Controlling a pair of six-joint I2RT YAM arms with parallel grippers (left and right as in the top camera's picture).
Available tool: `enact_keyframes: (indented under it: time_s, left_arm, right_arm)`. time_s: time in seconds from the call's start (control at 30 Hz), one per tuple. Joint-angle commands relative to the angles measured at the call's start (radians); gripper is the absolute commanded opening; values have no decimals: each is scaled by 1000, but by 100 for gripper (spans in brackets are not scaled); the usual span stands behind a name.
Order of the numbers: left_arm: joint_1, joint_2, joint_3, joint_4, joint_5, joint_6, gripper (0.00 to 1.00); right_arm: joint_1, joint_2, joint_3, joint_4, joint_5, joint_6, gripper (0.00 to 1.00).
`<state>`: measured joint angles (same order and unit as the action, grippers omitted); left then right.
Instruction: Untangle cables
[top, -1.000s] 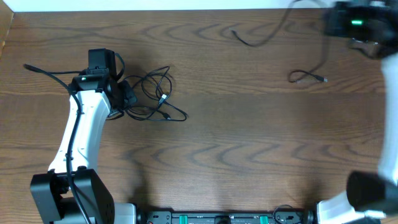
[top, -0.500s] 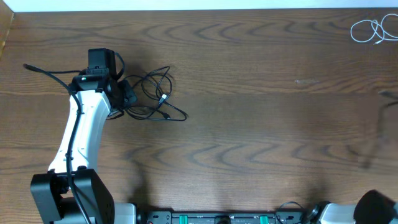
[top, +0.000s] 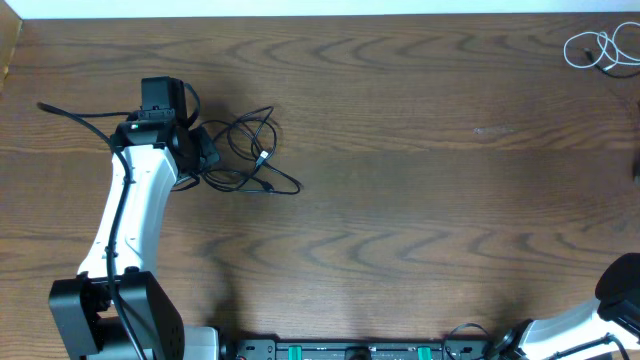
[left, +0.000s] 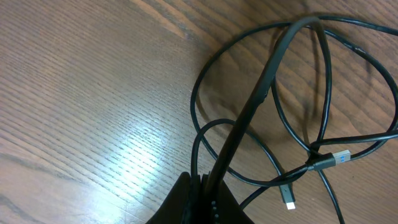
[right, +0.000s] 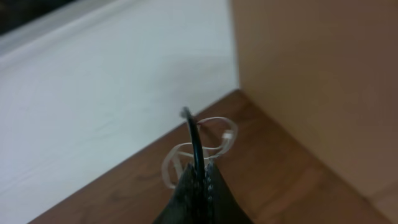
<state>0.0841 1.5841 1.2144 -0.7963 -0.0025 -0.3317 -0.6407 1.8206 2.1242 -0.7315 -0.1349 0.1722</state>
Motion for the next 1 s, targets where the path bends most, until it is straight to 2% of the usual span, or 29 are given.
enact_keyframes:
  time_s: [0.0,0.17,0.23,0.8,0.97]
  left_arm:
    - [4,6,26,3,-6,13,8]
    - [4,6,26,12,-6,13,8]
    - [4,6,26,16,-6,13,8]
    - [4,6,26,31,-6,13,8]
    - [4,6,26,31,-6,13,8]
  right_arm:
    - [-24,-17,7,-6,175,34,1]
    - [-79,13,6,-96,348,207,1]
    - [-103,37,6,-118,352,244,1]
    - [-123,341,6,-194,310,280,1]
    - [-123,397,6,-197,240,276,1]
